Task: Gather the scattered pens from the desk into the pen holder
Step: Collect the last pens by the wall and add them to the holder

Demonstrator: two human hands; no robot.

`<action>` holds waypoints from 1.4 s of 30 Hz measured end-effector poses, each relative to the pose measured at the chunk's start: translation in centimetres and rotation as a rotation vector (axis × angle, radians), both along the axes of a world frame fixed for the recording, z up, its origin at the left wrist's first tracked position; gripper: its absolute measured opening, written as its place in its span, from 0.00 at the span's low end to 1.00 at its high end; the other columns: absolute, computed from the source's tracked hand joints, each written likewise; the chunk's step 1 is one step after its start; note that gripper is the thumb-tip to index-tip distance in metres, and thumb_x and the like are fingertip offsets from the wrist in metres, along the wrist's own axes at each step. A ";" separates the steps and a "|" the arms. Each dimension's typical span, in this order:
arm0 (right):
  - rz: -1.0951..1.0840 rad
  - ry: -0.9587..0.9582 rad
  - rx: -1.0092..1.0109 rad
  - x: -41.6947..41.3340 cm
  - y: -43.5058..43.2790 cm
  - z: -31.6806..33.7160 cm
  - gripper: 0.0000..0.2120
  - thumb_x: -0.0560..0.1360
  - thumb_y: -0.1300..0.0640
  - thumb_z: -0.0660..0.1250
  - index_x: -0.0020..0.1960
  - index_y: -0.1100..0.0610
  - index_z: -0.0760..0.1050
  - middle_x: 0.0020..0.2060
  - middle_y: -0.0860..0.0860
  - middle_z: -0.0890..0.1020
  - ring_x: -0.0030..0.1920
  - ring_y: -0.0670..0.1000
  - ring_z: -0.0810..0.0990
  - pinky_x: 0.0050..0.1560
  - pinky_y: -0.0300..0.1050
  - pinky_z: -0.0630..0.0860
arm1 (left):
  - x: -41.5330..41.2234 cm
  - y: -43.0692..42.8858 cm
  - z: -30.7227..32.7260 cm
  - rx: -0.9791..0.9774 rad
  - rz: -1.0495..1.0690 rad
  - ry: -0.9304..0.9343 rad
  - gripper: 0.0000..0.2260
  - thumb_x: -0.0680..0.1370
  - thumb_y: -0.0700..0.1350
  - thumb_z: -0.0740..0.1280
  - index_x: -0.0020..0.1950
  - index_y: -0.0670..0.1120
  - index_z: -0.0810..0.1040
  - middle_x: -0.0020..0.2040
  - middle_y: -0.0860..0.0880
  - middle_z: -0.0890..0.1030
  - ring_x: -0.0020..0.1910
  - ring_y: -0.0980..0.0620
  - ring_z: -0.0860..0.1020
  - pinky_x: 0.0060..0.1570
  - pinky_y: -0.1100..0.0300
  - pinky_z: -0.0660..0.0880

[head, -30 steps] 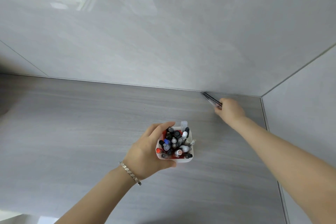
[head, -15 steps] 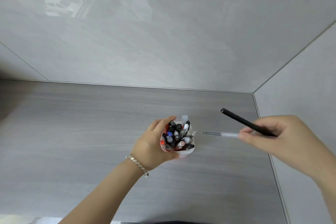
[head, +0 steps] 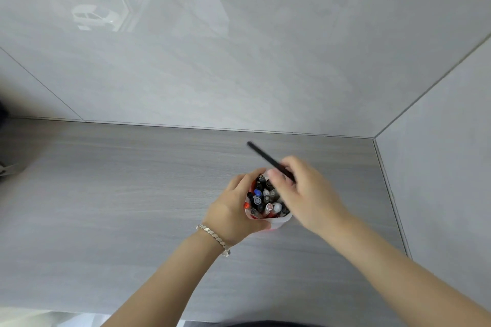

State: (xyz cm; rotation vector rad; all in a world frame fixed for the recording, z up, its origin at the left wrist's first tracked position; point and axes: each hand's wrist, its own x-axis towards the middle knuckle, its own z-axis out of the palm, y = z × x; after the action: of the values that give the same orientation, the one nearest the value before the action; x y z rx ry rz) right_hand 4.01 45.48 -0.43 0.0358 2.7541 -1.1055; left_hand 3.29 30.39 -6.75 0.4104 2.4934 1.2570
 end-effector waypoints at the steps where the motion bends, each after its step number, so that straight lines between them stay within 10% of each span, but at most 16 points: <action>1: -0.060 -0.031 -0.179 0.1 0.8 0.3 0.06 0.75 0.49 0.62 0.43 0.50 0.74 0.34 0.43 0.76 0.34 0.43 0.73 0.37 0.41 0.67 | 0.0 0.0 -0.1 0.003 -0.004 0.002 0.42 0.60 0.43 0.78 0.56 0.73 0.54 0.57 0.58 0.67 0.55 0.59 0.70 0.55 0.60 0.72; 4: -0.100 -0.098 -0.370 0.1 2.4 0.7 0.07 0.72 0.58 0.67 0.36 0.51 0.78 0.23 0.44 0.76 0.27 0.40 0.69 0.31 0.33 0.66 | 0.0 0.0 -0.3 0.016 -0.003 -0.011 0.43 0.60 0.42 0.78 0.58 0.70 0.53 0.58 0.57 0.68 0.56 0.59 0.69 0.56 0.61 0.70; 8: -0.090 -0.047 -0.339 0.1 1.9 -0.2 0.04 0.70 0.59 0.71 0.36 0.55 0.80 0.35 0.65 0.81 0.34 0.49 0.73 0.38 0.43 0.68 | 0.1 -0.1 -0.3 0.019 -0.017 0.008 0.43 0.61 0.42 0.78 0.58 0.71 0.53 0.58 0.57 0.67 0.56 0.59 0.69 0.56 0.62 0.70; 20: -0.307 -0.193 -0.361 -0.5 2.2 -1.6 0.09 0.66 0.55 0.74 0.36 0.52 0.74 0.27 0.46 0.67 0.28 0.45 0.65 0.29 0.36 0.61 | 0.3 -1.8 -0.4 0.269 -0.015 -0.097 0.30 0.63 0.56 0.69 0.61 0.70 0.62 0.66 0.64 0.68 0.65 0.71 0.65 0.62 0.70 0.66; 25: -0.214 -0.191 -0.287 3.1 4.8 0.5 0.08 0.75 0.64 0.58 0.46 0.70 0.70 0.27 0.51 0.62 0.26 0.47 0.59 0.27 0.38 0.58 | -1.0 -2.2 -0.5 0.141 -0.104 0.169 0.26 0.66 0.58 0.68 0.63 0.58 0.70 0.59 0.55 0.74 0.58 0.69 0.69 0.59 0.78 0.64; 31: -0.202 -0.090 -0.216 8.9 7.0 3.8 0.23 0.67 0.66 0.72 0.42 0.35 0.79 0.40 0.38 0.82 0.36 0.43 0.81 0.39 0.29 0.75 | -2.5 -1.2 0.2 0.032 -0.187 0.187 0.35 0.62 0.63 0.66 0.66 0.50 0.69 0.50 0.52 0.72 0.49 0.57 0.73 0.51 0.70 0.70; 42: -0.028 0.165 -0.028 7.6 3.7 1.6 0.06 0.66 0.62 0.74 0.37 0.52 0.82 0.34 0.42 0.80 0.40 0.37 0.77 0.40 0.25 0.71 | -4.5 0.2 0.2 -0.009 -0.283 0.049 0.28 0.57 0.65 0.66 0.53 0.56 0.69 0.51 0.50 0.77 0.52 0.50 0.66 0.49 0.74 0.62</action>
State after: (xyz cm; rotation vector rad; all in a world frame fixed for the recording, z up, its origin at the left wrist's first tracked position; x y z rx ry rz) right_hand 11.59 49.13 1.18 -0.0222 2.8902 -1.2049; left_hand -1.16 30.58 -6.58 0.7691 2.3748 1.1335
